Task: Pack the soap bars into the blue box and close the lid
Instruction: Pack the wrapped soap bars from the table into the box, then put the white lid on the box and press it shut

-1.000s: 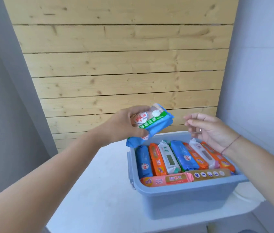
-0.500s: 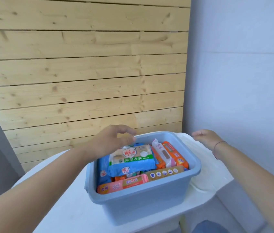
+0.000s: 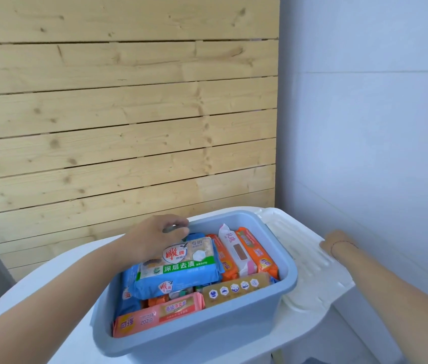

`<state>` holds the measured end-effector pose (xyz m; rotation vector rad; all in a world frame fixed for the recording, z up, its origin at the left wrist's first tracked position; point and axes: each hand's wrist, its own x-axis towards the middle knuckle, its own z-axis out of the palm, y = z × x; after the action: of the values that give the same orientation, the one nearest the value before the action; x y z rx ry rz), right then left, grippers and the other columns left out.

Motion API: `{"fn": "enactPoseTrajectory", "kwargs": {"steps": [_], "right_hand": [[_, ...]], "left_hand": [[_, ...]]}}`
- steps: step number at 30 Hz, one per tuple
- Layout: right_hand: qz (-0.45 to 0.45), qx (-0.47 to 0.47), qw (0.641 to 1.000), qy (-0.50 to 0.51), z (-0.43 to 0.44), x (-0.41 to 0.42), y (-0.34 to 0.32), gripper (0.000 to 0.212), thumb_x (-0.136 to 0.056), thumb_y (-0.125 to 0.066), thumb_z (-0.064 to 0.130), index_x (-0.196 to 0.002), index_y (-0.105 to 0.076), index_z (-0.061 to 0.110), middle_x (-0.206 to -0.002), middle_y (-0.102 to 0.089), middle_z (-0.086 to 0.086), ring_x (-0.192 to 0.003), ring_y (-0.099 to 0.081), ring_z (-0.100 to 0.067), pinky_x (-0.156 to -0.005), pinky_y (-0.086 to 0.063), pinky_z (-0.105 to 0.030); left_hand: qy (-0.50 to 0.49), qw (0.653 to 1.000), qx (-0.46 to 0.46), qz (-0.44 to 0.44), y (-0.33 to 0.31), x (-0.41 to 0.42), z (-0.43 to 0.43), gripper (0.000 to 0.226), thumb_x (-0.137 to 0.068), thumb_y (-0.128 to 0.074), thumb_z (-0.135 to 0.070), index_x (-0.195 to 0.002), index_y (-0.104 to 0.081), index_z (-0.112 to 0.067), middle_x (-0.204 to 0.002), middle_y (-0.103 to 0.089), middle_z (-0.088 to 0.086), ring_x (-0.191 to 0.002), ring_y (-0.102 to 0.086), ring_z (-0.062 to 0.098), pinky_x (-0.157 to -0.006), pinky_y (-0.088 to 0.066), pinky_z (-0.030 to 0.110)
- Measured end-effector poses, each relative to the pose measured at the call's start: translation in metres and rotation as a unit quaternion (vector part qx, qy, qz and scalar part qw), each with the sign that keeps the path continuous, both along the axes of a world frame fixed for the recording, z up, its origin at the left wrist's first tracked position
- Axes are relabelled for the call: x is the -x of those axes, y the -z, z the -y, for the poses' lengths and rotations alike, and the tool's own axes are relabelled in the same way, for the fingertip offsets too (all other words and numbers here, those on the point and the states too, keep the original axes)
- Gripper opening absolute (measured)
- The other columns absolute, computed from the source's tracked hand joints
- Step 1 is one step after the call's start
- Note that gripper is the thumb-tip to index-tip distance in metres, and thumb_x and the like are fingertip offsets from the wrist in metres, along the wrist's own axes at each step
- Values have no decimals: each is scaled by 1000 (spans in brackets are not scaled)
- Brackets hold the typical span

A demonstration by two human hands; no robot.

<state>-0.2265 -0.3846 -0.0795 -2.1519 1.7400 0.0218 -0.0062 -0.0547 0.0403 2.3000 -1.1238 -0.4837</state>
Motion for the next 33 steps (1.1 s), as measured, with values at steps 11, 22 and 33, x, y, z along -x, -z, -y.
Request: {"fn": "enactPoseTrajectory", "kwargs": {"steps": [11,22,33], "right_hand": [[249,65,963,-79,-29,4,-108,17,-90,-55,20,-84,-64,6,-87,-59,-20,-84,-58,-29,-68,-34,-29],[336,278,771,-464,-197,2,-120,27,-81,-60,27,-105,-73,25,-98,-71,16,-96,-58,-4,-108,-28,-22],[434,106,800,-400,-213,17,-100,17,-86,-60,39,-82,-69,25,-98,-68,13,-97,-61,1,-86,-42,-9]], "left_hand": [[-22,999,12,-32,3,7,-5,32,-92,-47,-48,-121,-55,-40,-100,-71,-9,-82,-71,12,-66,-57,29],[-304,853,285,-316,-13,-6,-60,58,-95,-30,-52,-125,-57,-10,-129,-58,5,-114,-55,24,-105,-39,39],[-223,945,175,-163,3,45,-86,46,-94,-50,-25,-138,-38,-20,-116,-43,-6,-95,-50,20,-56,-35,15]]}}
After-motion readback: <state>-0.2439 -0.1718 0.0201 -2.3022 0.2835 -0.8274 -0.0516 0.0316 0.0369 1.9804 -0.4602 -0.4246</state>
